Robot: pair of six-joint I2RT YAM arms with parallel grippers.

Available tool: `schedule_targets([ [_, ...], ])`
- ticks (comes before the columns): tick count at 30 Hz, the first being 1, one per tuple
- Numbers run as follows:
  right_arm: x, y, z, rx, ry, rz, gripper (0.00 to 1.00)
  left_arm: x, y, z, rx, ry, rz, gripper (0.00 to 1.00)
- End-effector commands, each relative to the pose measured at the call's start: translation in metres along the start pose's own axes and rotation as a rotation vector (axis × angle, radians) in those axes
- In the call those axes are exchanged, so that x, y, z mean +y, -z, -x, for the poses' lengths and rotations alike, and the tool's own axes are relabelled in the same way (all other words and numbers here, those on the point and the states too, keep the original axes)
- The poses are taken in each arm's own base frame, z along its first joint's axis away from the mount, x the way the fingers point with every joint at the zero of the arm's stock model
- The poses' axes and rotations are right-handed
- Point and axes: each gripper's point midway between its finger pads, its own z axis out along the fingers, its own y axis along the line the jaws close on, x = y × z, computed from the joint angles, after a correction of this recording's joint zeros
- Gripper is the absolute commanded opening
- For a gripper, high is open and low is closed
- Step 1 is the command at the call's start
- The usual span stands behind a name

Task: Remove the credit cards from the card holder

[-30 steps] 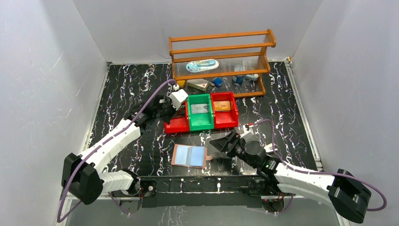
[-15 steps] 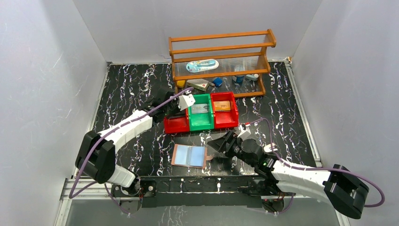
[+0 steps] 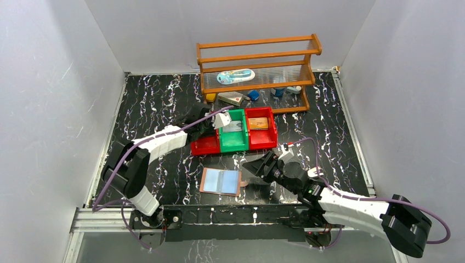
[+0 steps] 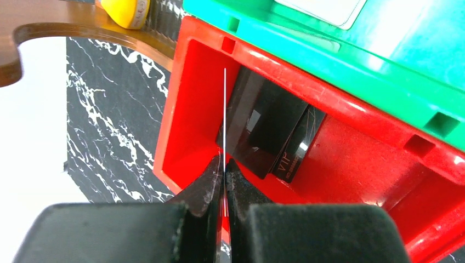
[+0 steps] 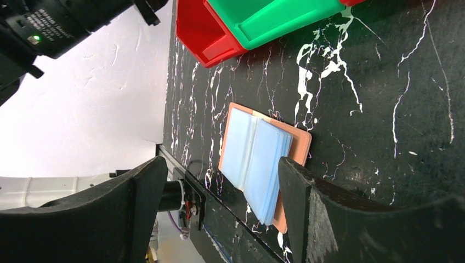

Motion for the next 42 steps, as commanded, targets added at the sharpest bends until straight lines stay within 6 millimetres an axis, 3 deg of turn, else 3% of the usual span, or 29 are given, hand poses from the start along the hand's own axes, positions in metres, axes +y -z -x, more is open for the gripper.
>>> schedule_targets([
  [1, 0.012, 0.000, 0.010, -0.044, -0.026, 0.034, 0.83, 0.003, -0.005, -0.003, 0.013, -0.015, 0.021, 0.00],
  [14, 0.007, 0.003, 0.012, -0.058, -0.039, 0.026, 0.83, -0.009, -0.022, -0.017, 0.035, -0.017, 0.038, 0.06],
  [21, 0.005, 0.003, 0.012, -0.062, -0.042, 0.022, 0.83, -0.012, -0.018, -0.019, 0.046, 0.024, 0.021, 0.31],
  [26, 0.003, 0.003, 0.011, -0.058, -0.047, 0.012, 0.83, -0.011, -0.012, -0.015, 0.022, 0.048, 0.030, 0.40],
  [31, 0.002, 0.003, 0.010, -0.054, -0.050, 0.011, 0.83, -0.011, -0.005, -0.014, 0.009, 0.086, 0.027, 0.42],
  [33, 0.002, 0.003, 0.010, -0.050, -0.048, 0.009, 0.84, -0.008, 0.002, -0.009, -0.011, 0.136, 0.036, 0.42],
  [38, 0.003, 0.001, 0.007, -0.031, -0.045, 0.001, 0.84, 0.003, 0.044, 0.022, -0.170, 0.356, 0.040, 0.46],
  [42, 0.009, -0.003, 0.003, -0.001, -0.025, -0.005, 0.84, 0.000, 0.087, 0.035, -0.299, 0.576, 0.021, 0.63],
])
